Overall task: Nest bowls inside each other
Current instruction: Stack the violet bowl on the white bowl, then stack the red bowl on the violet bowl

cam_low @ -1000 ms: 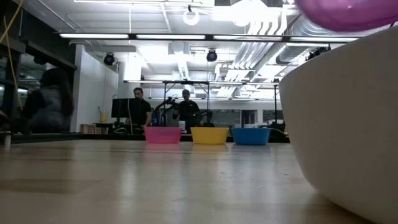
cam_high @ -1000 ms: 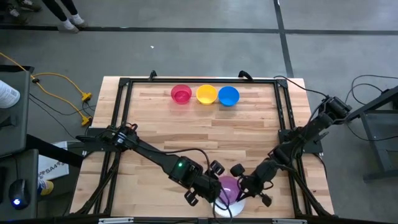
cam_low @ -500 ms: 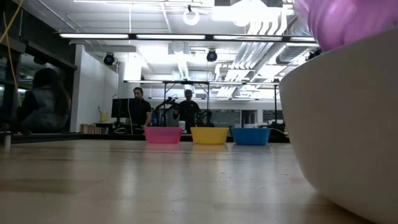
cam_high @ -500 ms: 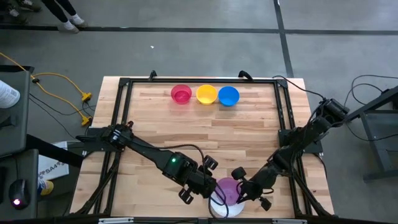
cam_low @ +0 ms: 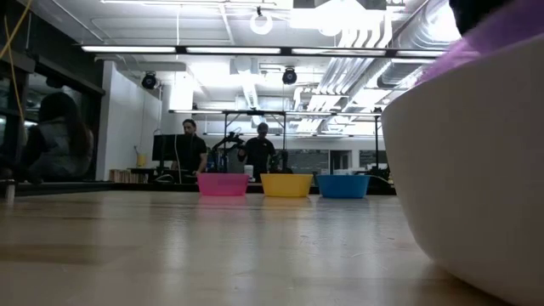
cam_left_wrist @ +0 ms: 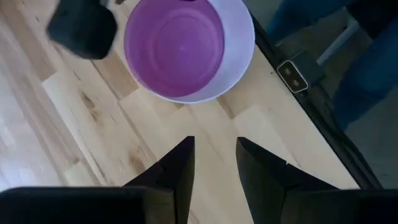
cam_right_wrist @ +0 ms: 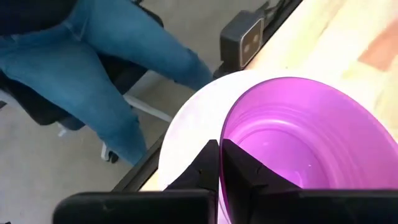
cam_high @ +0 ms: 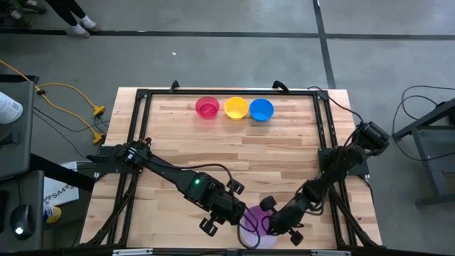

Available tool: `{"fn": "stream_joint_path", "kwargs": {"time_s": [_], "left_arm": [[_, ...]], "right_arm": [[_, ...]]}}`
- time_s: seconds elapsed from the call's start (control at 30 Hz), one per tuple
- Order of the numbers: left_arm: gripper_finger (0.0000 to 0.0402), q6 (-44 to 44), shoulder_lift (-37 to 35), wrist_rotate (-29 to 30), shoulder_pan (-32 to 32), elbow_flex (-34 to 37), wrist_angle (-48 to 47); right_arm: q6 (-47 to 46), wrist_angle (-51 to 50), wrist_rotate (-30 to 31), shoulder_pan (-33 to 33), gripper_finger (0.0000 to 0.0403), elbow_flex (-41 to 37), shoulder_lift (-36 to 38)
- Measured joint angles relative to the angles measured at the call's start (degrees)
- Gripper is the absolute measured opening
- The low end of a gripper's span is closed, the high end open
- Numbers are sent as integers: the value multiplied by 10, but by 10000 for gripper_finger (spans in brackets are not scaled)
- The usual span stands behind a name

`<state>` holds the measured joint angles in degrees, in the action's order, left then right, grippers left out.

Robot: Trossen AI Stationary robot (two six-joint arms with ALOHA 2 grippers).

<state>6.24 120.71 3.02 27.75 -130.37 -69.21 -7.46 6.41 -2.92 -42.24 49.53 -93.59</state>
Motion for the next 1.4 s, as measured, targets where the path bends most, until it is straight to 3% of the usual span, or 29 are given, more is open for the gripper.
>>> {"fn": "stream_joint_path", "kwargs": {"time_s": [0.17, 0.5, 1.2, 1.4], "left_arm": [[116, -16, 0, -8, 0, 0, 1], [116, -24, 0, -14, 0, 0, 4], [116, -37, 1, -30, 0, 0, 6], [116, -37, 1, -30, 0, 0, 6]], "right_arm": [[-2, 2, 5, -7, 3, 10, -26], [-51, 7, -6, -7, 15, 11, -27], [-61, 29, -3, 7, 20, 11, -27], [-54, 33, 40, 17, 20, 10, 15]]}}
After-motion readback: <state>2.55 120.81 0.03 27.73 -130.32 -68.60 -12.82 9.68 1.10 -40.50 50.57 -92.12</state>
